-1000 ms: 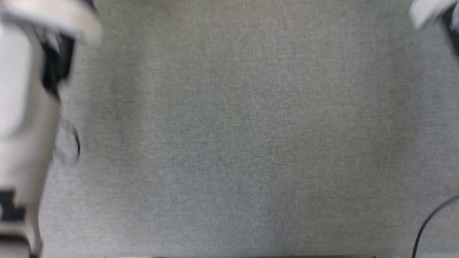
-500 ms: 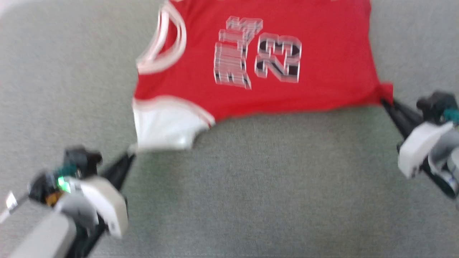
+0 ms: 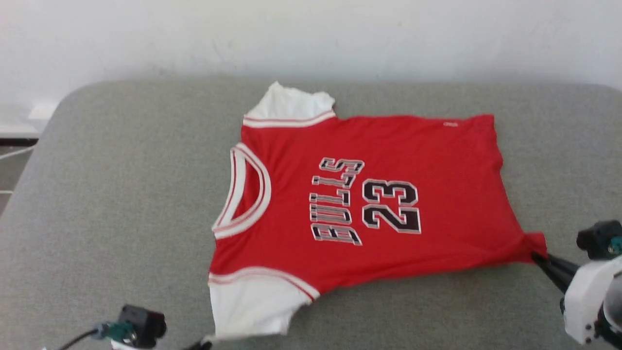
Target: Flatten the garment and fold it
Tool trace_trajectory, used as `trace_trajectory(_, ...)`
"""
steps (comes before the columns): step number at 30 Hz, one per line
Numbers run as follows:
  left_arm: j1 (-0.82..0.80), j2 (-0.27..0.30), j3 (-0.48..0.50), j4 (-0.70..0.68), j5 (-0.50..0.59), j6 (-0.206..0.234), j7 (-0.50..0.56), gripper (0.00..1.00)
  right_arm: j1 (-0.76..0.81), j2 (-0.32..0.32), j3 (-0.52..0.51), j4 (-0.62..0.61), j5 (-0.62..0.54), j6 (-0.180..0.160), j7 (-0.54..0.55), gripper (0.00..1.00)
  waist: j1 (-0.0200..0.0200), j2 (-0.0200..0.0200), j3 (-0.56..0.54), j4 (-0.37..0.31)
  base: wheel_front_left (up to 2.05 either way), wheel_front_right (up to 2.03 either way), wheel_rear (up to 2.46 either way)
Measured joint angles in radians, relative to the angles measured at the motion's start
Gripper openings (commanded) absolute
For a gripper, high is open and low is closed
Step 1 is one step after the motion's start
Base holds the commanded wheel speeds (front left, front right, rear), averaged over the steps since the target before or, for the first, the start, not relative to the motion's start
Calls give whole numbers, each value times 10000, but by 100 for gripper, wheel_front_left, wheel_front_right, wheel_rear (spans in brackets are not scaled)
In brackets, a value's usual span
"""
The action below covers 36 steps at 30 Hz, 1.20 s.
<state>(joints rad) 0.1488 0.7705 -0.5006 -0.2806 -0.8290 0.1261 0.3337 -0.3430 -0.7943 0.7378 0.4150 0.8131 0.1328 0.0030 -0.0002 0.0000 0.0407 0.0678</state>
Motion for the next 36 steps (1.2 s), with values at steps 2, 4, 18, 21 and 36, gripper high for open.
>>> trace_trajectory(2,321,36,-123,-242,-117,71,161,0,453,-92,-215,-245,107,0,249,0,0,0,-200,8,0,0,0)
trace_trajectory(4,461,15,-182,-380,-174,82,146,0,895,-125,-497,-441,219,0,399,0,-1,0,-336,5,0,0,0)
trace_trajectory(18,-1375,-1112,828,-416,130,151,-1831,0,1453,483,-2631,-1837,280,0,959,0,3,0,378,-322,0,0,0)
trace_trajectory(21,-2042,-1200,905,-217,282,67,-1900,0,1325,757,-2951,-1870,178,0,1202,0,4,0,669,-417,0,0,0)
trace_trajectory(36,-5621,-1835,328,2836,1434,-23,-1179,0,-685,1565,-3095,-1083,-917,0,2775,0,5,0,2290,-754,0,0,0)
